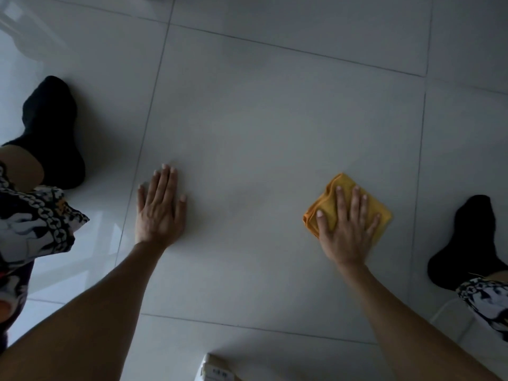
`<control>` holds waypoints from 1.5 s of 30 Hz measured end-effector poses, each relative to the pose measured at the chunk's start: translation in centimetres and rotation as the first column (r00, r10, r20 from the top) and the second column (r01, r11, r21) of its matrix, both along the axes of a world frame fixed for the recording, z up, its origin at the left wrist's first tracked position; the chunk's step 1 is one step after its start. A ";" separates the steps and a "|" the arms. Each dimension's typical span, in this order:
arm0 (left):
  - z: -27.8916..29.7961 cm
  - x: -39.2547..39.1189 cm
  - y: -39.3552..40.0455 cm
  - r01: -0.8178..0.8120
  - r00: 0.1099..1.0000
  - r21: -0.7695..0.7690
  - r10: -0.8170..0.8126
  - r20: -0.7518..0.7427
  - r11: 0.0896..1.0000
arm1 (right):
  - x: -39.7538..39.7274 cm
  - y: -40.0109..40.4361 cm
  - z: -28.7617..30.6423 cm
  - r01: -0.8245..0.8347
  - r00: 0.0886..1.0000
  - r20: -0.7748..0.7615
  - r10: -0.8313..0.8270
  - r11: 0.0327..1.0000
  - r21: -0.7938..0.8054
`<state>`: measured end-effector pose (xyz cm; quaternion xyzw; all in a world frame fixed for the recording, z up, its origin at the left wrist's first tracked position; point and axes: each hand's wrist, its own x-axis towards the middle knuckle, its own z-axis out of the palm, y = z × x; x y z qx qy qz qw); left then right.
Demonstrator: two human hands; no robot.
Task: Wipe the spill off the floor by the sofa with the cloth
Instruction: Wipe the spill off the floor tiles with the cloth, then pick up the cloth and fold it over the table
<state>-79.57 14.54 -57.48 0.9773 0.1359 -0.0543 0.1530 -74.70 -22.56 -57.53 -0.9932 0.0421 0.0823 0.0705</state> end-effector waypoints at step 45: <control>5.5 7.4 -5.3 0.134 0.954 -0.102 -0.156 -0.255 0.986 | 6.2 13.0 5.1 -0.174 0.946 -0.207 0.250 0.929 0.327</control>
